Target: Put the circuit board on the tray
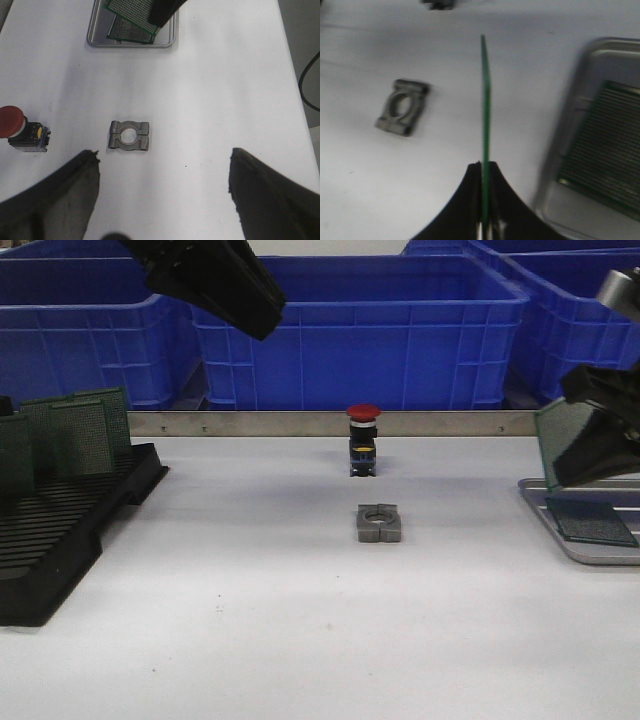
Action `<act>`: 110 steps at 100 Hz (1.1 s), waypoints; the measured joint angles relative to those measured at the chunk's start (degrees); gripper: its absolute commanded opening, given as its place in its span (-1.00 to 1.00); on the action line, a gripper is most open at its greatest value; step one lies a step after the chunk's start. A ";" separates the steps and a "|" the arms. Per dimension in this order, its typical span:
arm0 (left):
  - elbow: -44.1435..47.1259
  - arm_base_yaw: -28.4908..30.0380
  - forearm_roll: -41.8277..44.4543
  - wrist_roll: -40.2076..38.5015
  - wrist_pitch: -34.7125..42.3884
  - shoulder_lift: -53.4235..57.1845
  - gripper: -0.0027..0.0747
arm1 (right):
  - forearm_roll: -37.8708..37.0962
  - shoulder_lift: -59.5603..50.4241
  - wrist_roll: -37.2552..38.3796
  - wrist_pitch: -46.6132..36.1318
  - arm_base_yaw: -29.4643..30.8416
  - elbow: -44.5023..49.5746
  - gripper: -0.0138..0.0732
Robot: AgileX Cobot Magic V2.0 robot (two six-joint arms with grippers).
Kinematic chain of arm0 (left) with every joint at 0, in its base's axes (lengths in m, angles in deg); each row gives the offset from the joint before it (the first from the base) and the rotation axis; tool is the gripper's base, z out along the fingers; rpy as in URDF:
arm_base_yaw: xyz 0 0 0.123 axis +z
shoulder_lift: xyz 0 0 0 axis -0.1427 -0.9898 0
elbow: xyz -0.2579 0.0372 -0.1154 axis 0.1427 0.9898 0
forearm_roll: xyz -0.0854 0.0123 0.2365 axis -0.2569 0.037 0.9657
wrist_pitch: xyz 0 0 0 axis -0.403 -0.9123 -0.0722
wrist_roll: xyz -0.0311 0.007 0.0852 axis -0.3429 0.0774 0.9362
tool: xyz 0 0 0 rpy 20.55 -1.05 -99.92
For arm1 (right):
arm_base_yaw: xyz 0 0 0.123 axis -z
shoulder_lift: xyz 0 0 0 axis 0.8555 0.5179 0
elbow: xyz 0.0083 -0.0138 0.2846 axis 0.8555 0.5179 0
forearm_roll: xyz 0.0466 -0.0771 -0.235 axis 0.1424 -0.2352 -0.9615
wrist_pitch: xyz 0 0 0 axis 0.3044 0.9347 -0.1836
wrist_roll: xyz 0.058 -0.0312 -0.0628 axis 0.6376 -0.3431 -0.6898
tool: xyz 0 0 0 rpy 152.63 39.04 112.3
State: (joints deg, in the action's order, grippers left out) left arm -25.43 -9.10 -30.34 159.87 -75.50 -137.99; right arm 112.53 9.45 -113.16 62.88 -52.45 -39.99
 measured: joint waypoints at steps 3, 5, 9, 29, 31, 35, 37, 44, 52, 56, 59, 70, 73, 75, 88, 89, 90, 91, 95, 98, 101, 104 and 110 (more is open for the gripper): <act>0.00 0.00 0.00 0.00 0.00 0.00 0.39 | 0.00 0.47 0.00 0.00 0.98 0.00 -0.82; -0.10 0.00 0.00 0.00 0.00 0.00 0.39 | 0.00 0.93 0.00 0.11 1.85 0.00 -0.79; -0.10 0.00 0.00 0.00 0.00 0.00 0.39 | 0.00 1.75 0.00 0.20 3.29 0.00 -0.68; -0.10 0.00 0.00 -0.77 0.00 0.00 0.39 | -0.85 3.06 -0.72 0.59 6.95 -0.28 0.62; -0.10 0.00 0.00 -0.91 0.00 0.00 0.38 | -1.06 3.06 -0.80 0.69 7.15 -0.46 0.67; -0.10 0.00 0.00 -1.06 0.00 0.00 0.33 | -1.90 3.06 -1.13 0.92 7.67 -0.88 0.78; -0.10 0.00 0.00 -1.24 0.00 0.00 0.28 | -2.30 3.06 -1.14 1.19 7.99 -1.21 0.80; -0.10 0.27 1.08 -1.54 0.00 0.29 0.00 | -3.09 2.92 -1.14 1.59 9.29 -1.94 0.77; -0.10 1.21 2.33 -2.84 -0.09 0.96 -0.43 | -3.33 2.40 -1.22 2.29 10.40 -2.62 0.65; -0.10 1.88 2.75 -3.90 -0.09 1.29 -0.70 | -3.58 1.77 -1.22 3.16 10.94 -2.95 0.52; -0.10 2.36 2.87 -5.31 -0.09 1.74 -0.89 | -3.61 1.25 -1.22 3.66 11.23 -3.06 0.40; -0.10 4.46 3.23 -10.20 -0.09 3.10 -0.98 | -4.09 -1.79 -1.22 5.52 11.54 -3.33 -0.29; -0.10 5.02 3.23 -11.77 -0.09 3.58 -0.98 | -4.28 -2.72 -1.22 6.09 11.64 -3.33 -0.49; -0.10 5.46 3.30 -12.33 -0.09 3.80 -0.98 | -4.37 -3.43 -1.22 6.52 11.63 -3.33 -0.65; -0.10 8.24 3.37 -16.76 -0.12 6.15 -0.98 | -4.66 -8.71 -1.86 8.32 11.67 -3.33 -0.82; -0.10 8.50 3.44 -17.13 -0.25 6.42 -0.98 | -4.66 -9.00 -2.01 8.32 11.67 -3.33 -0.82; -0.10 8.50 3.44 -17.28 -0.27 6.58 -0.98 | -4.72 -9.59 -2.00 8.32 11.67 -3.33 -0.82; -0.10 8.74 3.44 -17.46 -0.24 6.75 -0.98 | -4.72 -9.88 -2.14 8.41 11.67 -3.33 -0.82; -0.10 9.47 3.44 -18.30 -0.24 7.80 -0.98 | -4.80 -11.70 -2.27 8.41 11.28 -3.33 -0.82; -0.10 9.89 3.44 -18.87 -0.27 8.57 -0.98 | -4.85 -12.96 -2.38 8.18 10.92 -3.33 -0.82; -0.10 10.32 3.44 -19.64 -0.37 9.63 -0.98 | -4.93 -14.53 -2.37 8.02 10.38 -3.33 -0.82; 0.21 10.76 3.44 -20.13 -0.37 10.60 -0.98 | -4.93 -15.86 -2.40 7.75 9.44 -3.33 -0.82; 1.40 11.56 3.44 -20.99 0.13 12.85 -0.98 | -4.93 -18.62 -2.61 6.78 7.51 -3.07 -0.82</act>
State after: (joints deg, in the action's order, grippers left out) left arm -24.03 2.46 -26.90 138.88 -75.37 -125.15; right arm 107.60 -9.18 -115.77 69.66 -44.94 -43.06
